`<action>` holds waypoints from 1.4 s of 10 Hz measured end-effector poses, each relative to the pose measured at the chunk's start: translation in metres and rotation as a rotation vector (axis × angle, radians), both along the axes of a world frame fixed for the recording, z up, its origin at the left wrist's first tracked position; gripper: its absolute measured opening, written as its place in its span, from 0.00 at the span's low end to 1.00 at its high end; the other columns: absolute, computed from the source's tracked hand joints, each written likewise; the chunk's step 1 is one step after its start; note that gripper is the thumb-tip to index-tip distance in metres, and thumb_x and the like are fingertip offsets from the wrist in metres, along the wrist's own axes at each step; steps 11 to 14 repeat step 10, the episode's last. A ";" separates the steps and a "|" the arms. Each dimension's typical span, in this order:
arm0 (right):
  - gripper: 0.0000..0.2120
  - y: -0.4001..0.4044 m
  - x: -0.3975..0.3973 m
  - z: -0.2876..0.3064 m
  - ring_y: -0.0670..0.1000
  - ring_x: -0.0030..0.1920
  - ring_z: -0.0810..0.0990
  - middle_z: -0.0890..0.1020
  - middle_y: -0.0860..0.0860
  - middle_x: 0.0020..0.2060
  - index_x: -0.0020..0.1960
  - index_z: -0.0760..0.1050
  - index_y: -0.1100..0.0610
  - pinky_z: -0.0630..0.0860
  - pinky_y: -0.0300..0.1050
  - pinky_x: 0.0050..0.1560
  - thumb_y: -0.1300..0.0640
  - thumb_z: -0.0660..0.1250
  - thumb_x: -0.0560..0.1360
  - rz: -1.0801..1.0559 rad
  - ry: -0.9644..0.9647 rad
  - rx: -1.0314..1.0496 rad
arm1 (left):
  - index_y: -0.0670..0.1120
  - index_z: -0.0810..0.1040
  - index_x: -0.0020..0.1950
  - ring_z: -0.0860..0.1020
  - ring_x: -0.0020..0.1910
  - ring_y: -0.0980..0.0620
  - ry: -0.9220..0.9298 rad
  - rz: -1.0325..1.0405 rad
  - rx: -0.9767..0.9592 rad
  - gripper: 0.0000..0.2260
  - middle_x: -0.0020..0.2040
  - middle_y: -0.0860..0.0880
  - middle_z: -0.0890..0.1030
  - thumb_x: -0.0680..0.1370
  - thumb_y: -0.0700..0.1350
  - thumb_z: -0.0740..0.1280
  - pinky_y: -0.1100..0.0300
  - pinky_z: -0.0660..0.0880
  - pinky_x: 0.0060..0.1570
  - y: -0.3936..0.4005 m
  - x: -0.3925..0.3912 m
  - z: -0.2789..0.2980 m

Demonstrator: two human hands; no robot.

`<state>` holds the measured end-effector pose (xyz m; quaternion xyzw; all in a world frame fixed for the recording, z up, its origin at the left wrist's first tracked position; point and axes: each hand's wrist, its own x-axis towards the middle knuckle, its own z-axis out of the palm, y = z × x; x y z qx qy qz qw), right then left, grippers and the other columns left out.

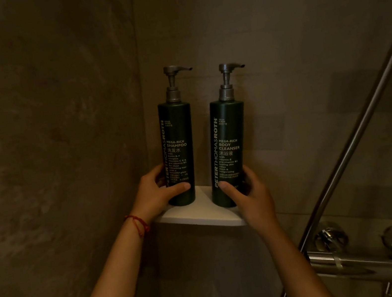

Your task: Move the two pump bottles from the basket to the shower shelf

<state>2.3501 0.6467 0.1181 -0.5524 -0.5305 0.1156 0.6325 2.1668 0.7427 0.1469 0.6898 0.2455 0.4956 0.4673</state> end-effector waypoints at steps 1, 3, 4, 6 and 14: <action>0.32 -0.001 0.000 0.000 0.36 0.51 0.74 0.75 0.36 0.51 0.64 0.65 0.43 0.73 0.36 0.47 0.39 0.69 0.62 0.001 0.011 -0.005 | 0.58 0.70 0.51 0.72 0.42 0.67 0.004 0.001 0.009 0.22 0.46 0.62 0.73 0.65 0.38 0.73 0.76 0.72 0.32 0.000 0.000 0.000; 0.32 -0.004 -0.004 0.003 0.36 0.51 0.74 0.75 0.35 0.50 0.63 0.66 0.42 0.73 0.37 0.48 0.37 0.68 0.61 -0.003 0.011 -0.009 | 0.57 0.70 0.53 0.72 0.43 0.67 0.014 0.009 0.019 0.23 0.47 0.62 0.74 0.64 0.40 0.73 0.76 0.71 0.32 0.001 0.000 -0.001; 0.32 -0.004 -0.005 0.003 0.35 0.50 0.74 0.75 0.35 0.50 0.63 0.65 0.41 0.72 0.36 0.47 0.37 0.68 0.61 -0.014 0.016 -0.019 | 0.55 0.69 0.57 0.72 0.47 0.63 0.034 0.035 0.031 0.26 0.48 0.61 0.73 0.63 0.42 0.74 0.71 0.70 0.38 0.002 0.000 -0.003; 0.33 -0.011 -0.010 0.004 0.40 0.53 0.74 0.75 0.40 0.54 0.65 0.64 0.42 0.72 0.40 0.51 0.36 0.66 0.62 -0.013 0.017 -0.040 | 0.57 0.65 0.61 0.72 0.58 0.54 0.090 0.094 0.141 0.32 0.56 0.57 0.74 0.62 0.45 0.75 0.59 0.72 0.54 -0.007 0.003 -0.009; 0.25 -0.084 -0.012 -0.006 0.47 0.66 0.65 0.68 0.50 0.69 0.67 0.61 0.45 0.66 0.48 0.64 0.42 0.60 0.73 -0.201 -0.110 -0.072 | 0.47 0.51 0.72 0.52 0.72 0.48 0.290 0.544 0.609 0.33 0.74 0.40 0.55 0.72 0.49 0.66 0.50 0.54 0.68 -0.086 -0.001 -0.050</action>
